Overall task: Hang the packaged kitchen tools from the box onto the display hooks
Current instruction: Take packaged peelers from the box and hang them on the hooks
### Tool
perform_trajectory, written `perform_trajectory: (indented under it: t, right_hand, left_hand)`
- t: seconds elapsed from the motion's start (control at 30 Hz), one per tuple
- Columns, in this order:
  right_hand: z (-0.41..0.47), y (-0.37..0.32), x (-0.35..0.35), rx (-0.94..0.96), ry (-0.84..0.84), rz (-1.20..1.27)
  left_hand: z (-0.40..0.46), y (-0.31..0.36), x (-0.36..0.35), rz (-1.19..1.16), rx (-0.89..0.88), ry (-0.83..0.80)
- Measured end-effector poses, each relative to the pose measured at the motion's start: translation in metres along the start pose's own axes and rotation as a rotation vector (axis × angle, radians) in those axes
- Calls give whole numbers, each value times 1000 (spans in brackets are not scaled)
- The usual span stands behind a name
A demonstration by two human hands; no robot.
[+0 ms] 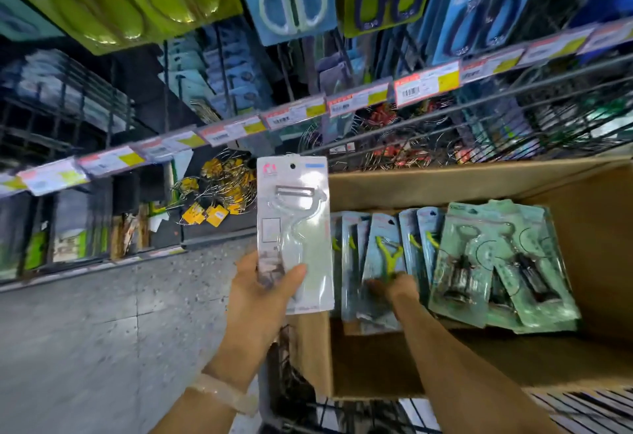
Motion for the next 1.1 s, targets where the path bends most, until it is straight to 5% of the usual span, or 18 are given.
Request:
perform_trajectory:
  t: [0.17,0.33,0.5,0.6,0.83,1.1]
  right_hand:
    - [-10,4,-9,59,149,-74]
    - [-31,5,0,104,-74,139]
    - [-81,15,53,209,-152,511]
    - [-105,32,72,264,-138,514]
    - [-209,36,106,613,-32,650]
    - [-328,-8,62,901,41,637]
  left_hand:
    - [-4,6,4,3,1,-16]
    - [-10,11,8,-28,-9,-16]
    - [-18,19,7,-61,-30,-31]
    - [-24,25,5,-126,-22,-13]
    - [-43,46,21,-240,-83,-4]
    - [-66,72,115,-363,-234,48]
Point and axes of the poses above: each hand's wrist, its own z-axis towards the middle knuckle, its own x-axis out of the back of the hand, y = z × x, the point moved 5 cm from there along z, towards the middle knuckle, and after that the axes turned 14 degrees about -x, right-handed, at the moved point
